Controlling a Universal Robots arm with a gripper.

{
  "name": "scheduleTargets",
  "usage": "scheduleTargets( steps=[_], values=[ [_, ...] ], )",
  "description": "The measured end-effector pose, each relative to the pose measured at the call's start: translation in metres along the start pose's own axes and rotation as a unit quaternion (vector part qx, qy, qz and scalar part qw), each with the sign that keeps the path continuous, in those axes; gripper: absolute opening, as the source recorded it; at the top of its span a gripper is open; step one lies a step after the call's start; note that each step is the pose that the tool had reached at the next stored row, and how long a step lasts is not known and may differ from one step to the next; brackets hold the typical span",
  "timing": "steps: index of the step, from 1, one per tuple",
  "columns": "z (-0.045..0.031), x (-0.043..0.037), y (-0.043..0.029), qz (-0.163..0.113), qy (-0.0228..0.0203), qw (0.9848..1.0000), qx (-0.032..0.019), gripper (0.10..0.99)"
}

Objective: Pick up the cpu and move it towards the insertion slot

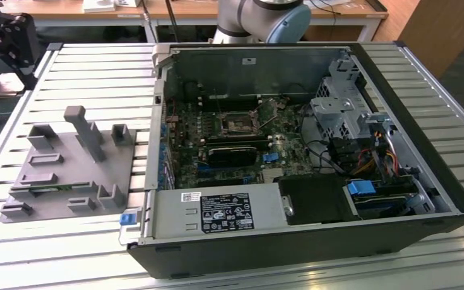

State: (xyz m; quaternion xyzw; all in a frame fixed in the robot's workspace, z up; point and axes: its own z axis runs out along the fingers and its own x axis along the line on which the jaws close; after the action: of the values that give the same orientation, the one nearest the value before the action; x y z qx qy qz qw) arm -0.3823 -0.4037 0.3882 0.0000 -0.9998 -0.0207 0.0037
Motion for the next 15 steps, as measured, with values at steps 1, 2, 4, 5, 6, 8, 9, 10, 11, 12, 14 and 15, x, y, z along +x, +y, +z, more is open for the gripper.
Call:
scheduleTargets(
  steps=[1,2,4,5,6,8,9,10,11,12,14,15],
  values=[
    [0.0000,-0.0018,0.0000,0.000,0.0000,1.0000,0.0000,0.541],
    [0.0000,-0.0034,0.0000,0.000,0.0000,1.0000,0.0000,0.541],
    [-0.0001,-0.0066,0.0000,0.000,0.0000,1.0000,0.0000,0.541],
    [-0.0001,-0.0081,0.0000,0.000,0.0000,1.0000,0.0000,0.541],
    [0.0000,-0.0098,0.0000,0.000,0.0000,1.0000,0.0000,0.541],
    [-0.0001,-0.0129,0.0000,0.000,0.0000,1.0000,0.0000,0.541],
    [-0.0001,-0.0142,0.0000,0.000,0.0000,1.0000,0.0000,0.541],
    [-0.0001,-0.0153,0.0000,0.000,0.0000,1.0000,0.0000,0.541],
    [-0.0001,-0.0164,0.0000,0.000,0.0000,1.0000,0.0000,0.541],
    [-0.0001,-0.0173,0.0000,0.000,0.0000,1.0000,0.0000,0.541],
    [-0.0002,-0.0190,0.0000,0.000,0.0000,1.0000,0.0000,0.541],
    [-0.0002,-0.0197,0.0000,0.000,0.0000,1.0000,0.0000,0.541]
  ],
)
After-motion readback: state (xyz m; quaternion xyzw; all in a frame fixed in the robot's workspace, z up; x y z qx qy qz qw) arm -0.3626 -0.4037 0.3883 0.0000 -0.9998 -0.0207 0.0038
